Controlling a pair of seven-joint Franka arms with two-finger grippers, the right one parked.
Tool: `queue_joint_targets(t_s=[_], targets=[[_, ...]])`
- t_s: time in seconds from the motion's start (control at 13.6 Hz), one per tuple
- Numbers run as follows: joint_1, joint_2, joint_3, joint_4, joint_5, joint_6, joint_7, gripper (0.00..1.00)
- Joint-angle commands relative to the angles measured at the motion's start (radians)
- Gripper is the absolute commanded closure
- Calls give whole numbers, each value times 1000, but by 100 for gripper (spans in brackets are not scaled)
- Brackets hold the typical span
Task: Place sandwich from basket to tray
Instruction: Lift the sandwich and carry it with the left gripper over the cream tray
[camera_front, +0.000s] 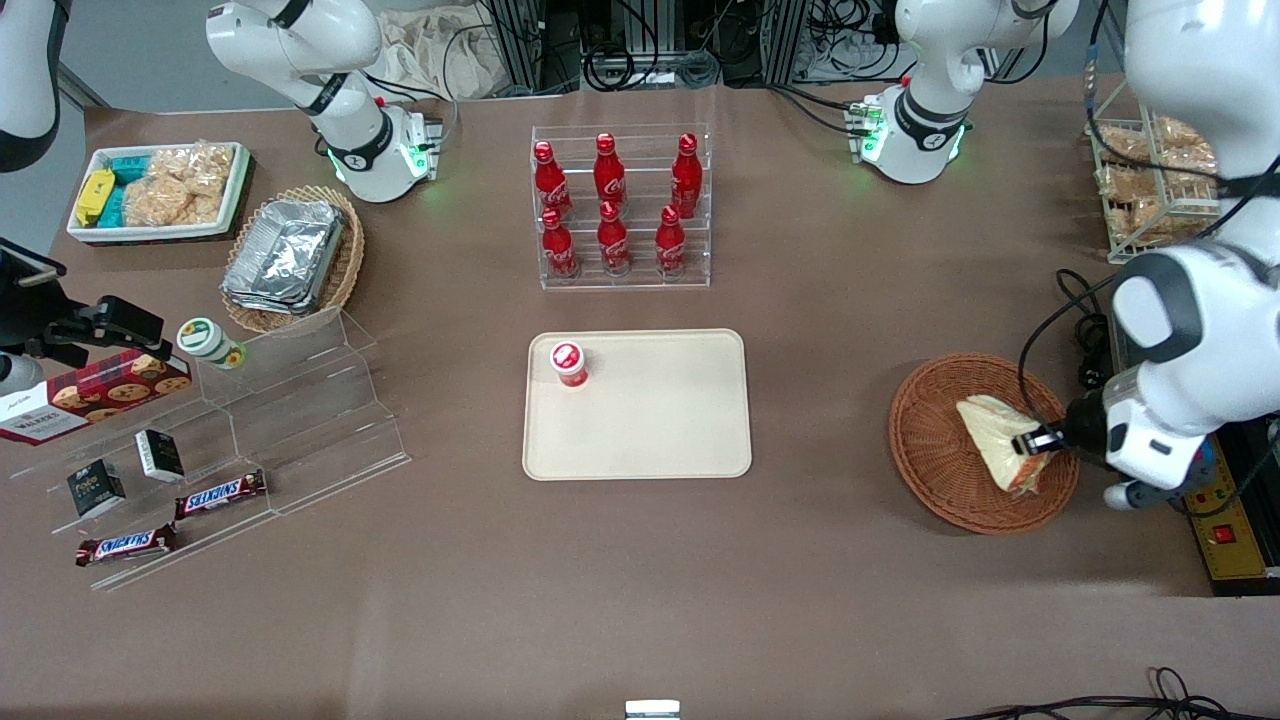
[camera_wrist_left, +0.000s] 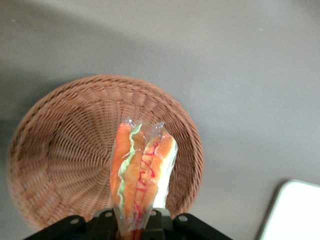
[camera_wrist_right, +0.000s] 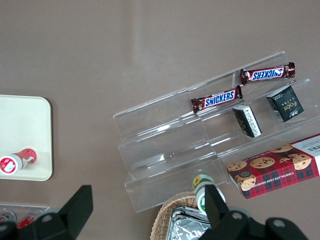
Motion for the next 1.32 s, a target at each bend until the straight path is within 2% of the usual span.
queue_joint_targets(t_s=[0.0, 0.22, 0.44, 0.66, 1.03, 1.25], targets=[[-2, -123, 2, 22, 69, -158, -3, 97], [-5, -210, -12, 91, 142, -352, -4, 98], [-5, -257, -86, 205, 209, -544, -58, 98], [-5, -281, -188, 274, 229, -658, -170, 98], [-5, -286, -417, 276, 229, -654, -472, 100], [-5, -208, -535, 263, 226, -539, -620, 99]])
